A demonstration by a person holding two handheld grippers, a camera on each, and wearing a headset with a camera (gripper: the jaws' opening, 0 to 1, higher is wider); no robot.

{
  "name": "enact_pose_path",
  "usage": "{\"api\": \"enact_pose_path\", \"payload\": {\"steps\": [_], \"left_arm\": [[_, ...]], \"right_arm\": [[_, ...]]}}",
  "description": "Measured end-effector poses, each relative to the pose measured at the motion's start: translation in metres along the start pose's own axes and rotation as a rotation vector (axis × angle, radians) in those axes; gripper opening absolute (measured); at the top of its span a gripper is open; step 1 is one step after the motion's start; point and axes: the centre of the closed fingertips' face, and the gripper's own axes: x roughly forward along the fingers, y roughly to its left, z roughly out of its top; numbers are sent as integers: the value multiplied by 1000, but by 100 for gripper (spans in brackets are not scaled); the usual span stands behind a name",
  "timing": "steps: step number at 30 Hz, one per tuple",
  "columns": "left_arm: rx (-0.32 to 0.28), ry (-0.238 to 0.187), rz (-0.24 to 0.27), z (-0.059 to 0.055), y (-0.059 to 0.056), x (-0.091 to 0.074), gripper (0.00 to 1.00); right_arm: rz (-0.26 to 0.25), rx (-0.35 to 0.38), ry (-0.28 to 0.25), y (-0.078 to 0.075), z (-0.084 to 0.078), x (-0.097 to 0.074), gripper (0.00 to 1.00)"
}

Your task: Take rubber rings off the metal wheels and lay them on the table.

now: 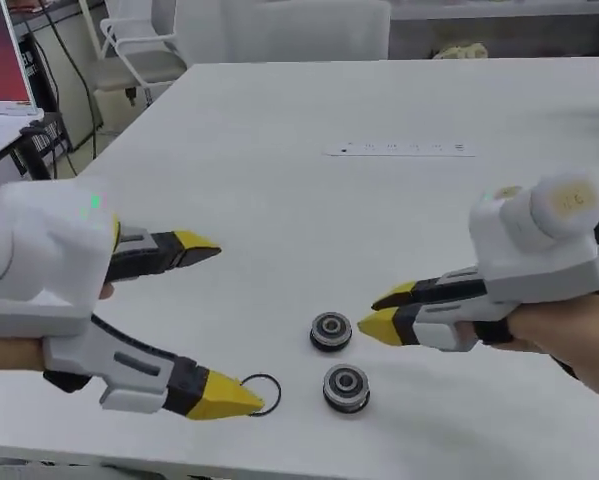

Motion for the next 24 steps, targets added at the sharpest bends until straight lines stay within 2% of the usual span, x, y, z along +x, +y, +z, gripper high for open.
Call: {"api": "enact_pose_path", "payload": {"steps": [3, 9, 12, 16, 20, 23, 24], "left_arm": [[45, -10, -31, 10, 0, 10, 84], [48, -52, -89, 25, 0, 37, 80], [39, -68, -104, 28, 0, 48, 76], [48, -63, -118, 24, -4, 67, 67], [50, -68, -116, 15, -9, 80, 54], [-3, -79, -103, 6, -11, 86, 44], [-15, -63, -118, 1, -14, 87, 41]], "right_arm": [[20, -8, 19, 1, -7, 4, 18], [58, -22, 53, 8, -17, 7, 18], [64, -29, 69, 9, -21, 8, 17], [90, -20, 77, 14, -24, 8, 17], [122, -31, 113, 20, -36, 9, 18], [124, -55, 155, 21, -46, 10, 18], [124, -60, 164, 22, -49, 11, 19]]}}
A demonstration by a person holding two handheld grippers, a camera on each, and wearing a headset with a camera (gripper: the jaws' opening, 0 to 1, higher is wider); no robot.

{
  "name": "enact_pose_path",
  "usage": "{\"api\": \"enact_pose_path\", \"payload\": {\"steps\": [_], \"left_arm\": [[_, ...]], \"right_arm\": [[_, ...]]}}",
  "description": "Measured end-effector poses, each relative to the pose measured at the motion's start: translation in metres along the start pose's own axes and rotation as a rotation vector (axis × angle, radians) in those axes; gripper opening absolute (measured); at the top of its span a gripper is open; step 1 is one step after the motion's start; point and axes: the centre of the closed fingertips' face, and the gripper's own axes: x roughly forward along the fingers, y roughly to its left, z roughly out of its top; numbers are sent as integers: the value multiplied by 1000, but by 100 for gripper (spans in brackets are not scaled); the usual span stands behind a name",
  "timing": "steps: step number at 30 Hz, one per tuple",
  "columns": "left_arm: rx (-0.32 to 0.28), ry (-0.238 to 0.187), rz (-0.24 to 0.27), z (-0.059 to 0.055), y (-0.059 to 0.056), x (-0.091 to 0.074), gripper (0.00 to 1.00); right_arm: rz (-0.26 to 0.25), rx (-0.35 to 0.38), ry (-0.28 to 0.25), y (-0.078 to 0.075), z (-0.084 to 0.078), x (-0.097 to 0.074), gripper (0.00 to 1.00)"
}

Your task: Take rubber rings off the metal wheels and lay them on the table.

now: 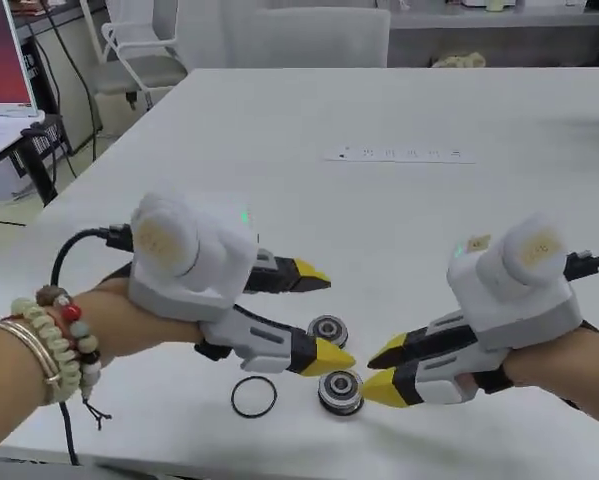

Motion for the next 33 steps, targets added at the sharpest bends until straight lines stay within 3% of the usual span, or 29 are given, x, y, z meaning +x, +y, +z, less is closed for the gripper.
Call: {"api": "enact_pose_path", "payload": {"steps": [2, 5, 14, 16, 18, 23, 26, 33], "left_arm": [[-2, 22, -28, -7, -6, 2, 33], [7, 56, -30, -19, -9, 6, 22], [30, 122, -81, -34, -22, 18, 16], [47, 175, -94, -45, -24, 19, 11], [37, 136, -96, -37, -27, 19, 8], [14, 120, -72, -36, -26, 18, 8], [-10, 113, -70, -36, -25, 18, 7], [-34, 109, -47, -37, -29, 16, 7]], "right_arm": [[-2, -1, 8, 0, -2, 2, 19], [0, 5, 11, 0, -4, 3, 20], [17, 0, 18, 6, -6, 10, 18], [15, -12, 22, 6, -7, 11, 17], [5, -32, 28, 6, -7, 11, 14], [-12, -63, 39, 3, -10, 10, 7], [-48, -107, 31, -2, -8, 9, 0], [-73, -74, 25, 1, -10, 10, 0]]}}
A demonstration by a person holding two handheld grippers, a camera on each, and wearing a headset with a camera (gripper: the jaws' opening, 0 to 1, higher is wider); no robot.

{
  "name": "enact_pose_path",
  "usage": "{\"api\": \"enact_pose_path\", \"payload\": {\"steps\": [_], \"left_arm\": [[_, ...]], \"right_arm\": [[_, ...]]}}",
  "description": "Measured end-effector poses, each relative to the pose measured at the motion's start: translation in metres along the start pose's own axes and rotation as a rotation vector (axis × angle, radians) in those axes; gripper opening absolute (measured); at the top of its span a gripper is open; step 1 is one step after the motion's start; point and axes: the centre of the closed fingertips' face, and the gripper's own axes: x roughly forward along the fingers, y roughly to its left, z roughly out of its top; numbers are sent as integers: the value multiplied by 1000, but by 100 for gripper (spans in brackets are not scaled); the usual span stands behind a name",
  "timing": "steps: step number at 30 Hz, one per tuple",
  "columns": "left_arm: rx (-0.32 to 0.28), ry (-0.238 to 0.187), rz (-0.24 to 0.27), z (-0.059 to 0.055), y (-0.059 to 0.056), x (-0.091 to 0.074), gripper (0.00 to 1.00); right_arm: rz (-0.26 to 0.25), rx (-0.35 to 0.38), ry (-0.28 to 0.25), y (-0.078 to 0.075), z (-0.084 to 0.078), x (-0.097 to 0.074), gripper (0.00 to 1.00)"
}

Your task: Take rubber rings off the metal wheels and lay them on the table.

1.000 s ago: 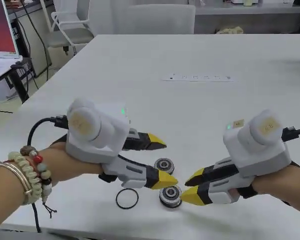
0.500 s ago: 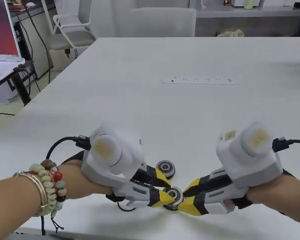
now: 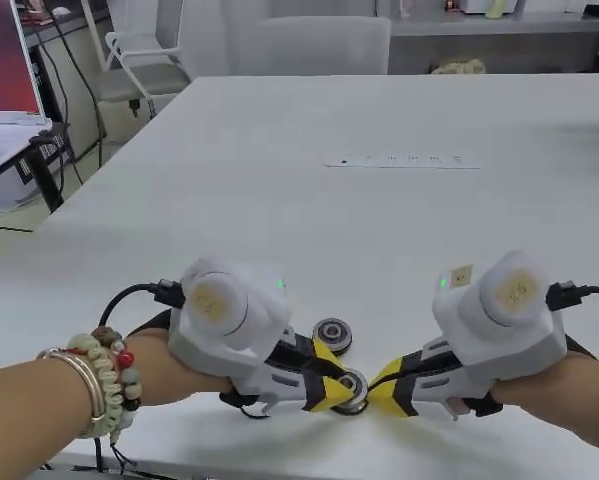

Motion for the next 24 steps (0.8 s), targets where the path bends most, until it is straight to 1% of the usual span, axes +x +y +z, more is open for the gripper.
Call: {"api": "enact_pose_path", "payload": {"steps": [4, 8, 13, 18, 22, 24], "left_arm": [[-6, -4, 5, -1, -5, -1, 7], [-12, 1, 14, -1, -5, 0, 7], [-26, 12, 33, -2, -5, 1, 7], [-33, 14, 43, -2, -7, 0, 7], [-34, 14, 53, -3, -11, -1, 7], [-31, 16, 50, -3, -13, -2, 7]], "right_arm": [[-13, 19, -16, 4, -1, -1, 0], [-40, 44, -21, 3, -1, -2, 0], [-57, 74, -26, 3, -2, -3, 0], [-81, 62, -12, 6, -1, -6, 0], [-81, 88, -20, 8, -1, -8, 0], [-81, 86, -21, 10, -1, -8, 0]]}}
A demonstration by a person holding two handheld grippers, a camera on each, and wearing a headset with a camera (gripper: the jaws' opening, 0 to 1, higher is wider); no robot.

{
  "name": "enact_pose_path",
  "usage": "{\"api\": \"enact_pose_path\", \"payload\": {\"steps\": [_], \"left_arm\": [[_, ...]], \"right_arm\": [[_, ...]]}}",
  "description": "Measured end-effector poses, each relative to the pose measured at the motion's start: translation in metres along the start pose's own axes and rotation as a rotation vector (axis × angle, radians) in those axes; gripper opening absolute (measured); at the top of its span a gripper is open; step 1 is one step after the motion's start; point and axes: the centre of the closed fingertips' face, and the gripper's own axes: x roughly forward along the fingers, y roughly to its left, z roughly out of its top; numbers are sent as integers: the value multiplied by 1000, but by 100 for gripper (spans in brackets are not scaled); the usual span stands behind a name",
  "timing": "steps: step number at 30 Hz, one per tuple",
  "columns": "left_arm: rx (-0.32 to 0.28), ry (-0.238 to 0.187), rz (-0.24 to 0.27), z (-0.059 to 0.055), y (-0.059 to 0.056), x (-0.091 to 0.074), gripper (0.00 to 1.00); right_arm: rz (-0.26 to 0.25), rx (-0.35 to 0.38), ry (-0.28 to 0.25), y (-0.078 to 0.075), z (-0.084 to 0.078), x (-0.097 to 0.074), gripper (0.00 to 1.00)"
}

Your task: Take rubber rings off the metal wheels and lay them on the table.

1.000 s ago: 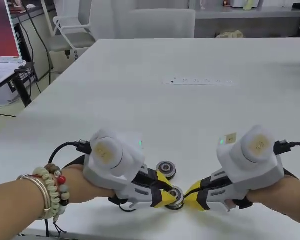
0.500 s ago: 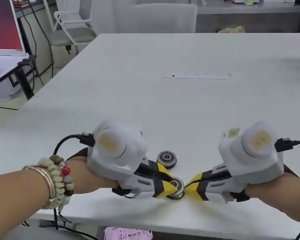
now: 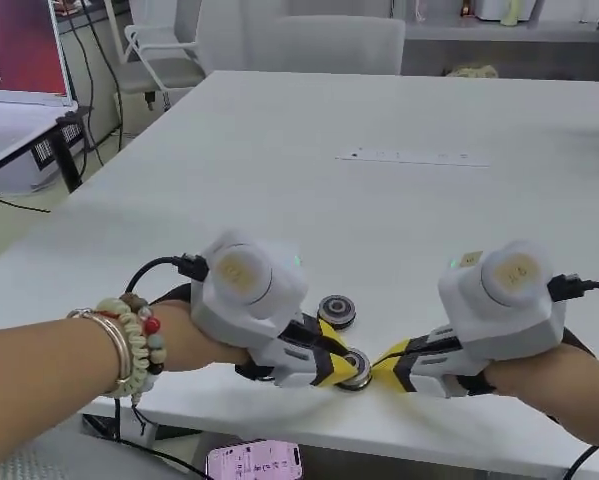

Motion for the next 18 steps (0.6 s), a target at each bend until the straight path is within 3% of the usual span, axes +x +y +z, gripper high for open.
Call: {"api": "enact_pose_path", "payload": {"steps": [8, 18], "left_arm": [[6, 0, -6, 0, 1, 0, 7], [12, -13, -14, 1, 1, 0, 7]], "right_arm": [[4, 118, -43, -8, 5, -2, 0], [10, 144, -48, -7, 6, -3, 0]]}}
